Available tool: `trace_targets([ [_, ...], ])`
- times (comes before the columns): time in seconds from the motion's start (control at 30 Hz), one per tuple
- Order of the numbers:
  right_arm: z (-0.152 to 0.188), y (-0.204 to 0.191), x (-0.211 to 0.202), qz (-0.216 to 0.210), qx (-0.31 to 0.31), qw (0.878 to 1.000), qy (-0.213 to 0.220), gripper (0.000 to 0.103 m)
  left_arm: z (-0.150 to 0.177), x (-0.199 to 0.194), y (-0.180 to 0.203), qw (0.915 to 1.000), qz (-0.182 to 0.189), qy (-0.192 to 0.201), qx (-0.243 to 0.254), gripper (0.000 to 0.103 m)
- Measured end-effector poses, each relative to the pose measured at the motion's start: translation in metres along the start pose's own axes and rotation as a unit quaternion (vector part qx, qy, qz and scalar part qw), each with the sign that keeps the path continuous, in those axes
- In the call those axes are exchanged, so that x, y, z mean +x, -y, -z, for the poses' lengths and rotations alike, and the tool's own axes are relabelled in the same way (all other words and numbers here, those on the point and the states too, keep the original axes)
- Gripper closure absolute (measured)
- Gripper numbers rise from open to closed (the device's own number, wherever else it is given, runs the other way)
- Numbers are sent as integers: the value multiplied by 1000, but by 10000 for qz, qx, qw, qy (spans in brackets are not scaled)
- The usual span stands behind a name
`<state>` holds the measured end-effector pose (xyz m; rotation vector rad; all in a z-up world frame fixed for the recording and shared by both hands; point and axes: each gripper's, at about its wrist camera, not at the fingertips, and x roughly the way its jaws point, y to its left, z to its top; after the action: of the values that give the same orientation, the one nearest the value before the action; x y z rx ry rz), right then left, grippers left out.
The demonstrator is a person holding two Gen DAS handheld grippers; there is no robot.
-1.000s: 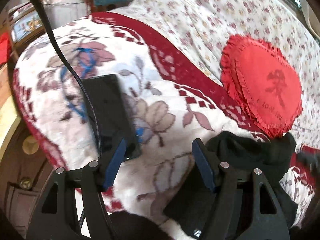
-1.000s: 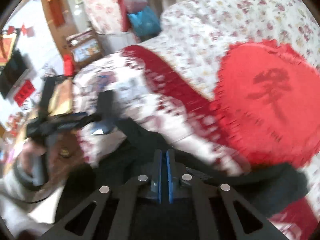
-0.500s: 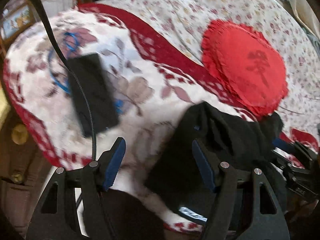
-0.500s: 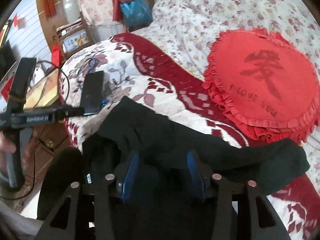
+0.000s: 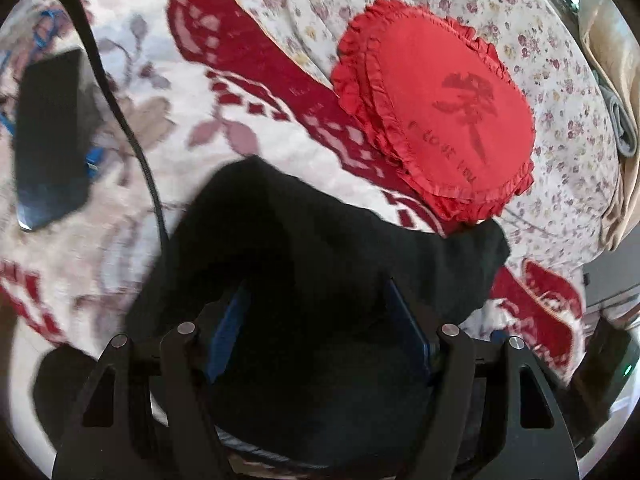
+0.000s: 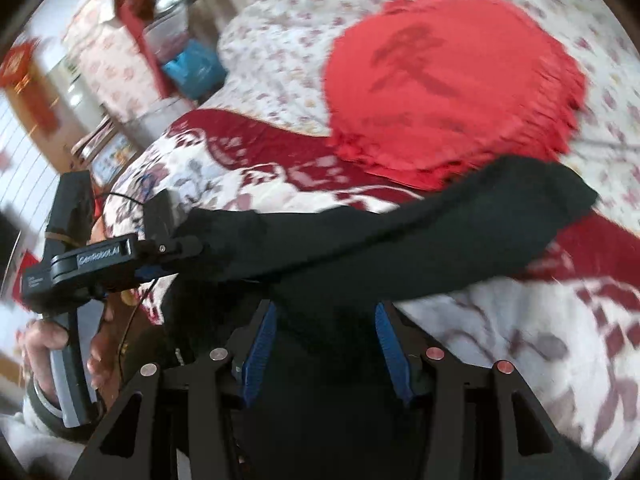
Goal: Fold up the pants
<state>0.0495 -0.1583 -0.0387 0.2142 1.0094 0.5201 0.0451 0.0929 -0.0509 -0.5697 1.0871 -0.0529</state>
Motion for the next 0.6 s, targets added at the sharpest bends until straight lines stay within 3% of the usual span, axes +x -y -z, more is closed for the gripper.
trace_targets([
  [0.1, 6, 18, -12, 23, 296, 9995, 64, 53, -4, 10, 9, 9998, 158, -60, -122, 42],
  [0.17, 8, 29, -19, 17, 494, 9987, 124, 53, -4, 9, 23, 9997, 192, 91, 147, 75],
  [0.23, 11, 39, -26, 63, 681, 9975, 174, 53, -4, 8, 27, 9993, 297, 108, 196, 84],
  [0.4, 12, 55, -45, 154, 886, 9953, 363, 53, 3, -17, 23, 9974, 554, 193, 417, 90],
  [0.6, 11, 65, -72, 305, 995, 9922, 690, 53, 34, -80, -4, 9910, 1037, 186, 831, 91],
])
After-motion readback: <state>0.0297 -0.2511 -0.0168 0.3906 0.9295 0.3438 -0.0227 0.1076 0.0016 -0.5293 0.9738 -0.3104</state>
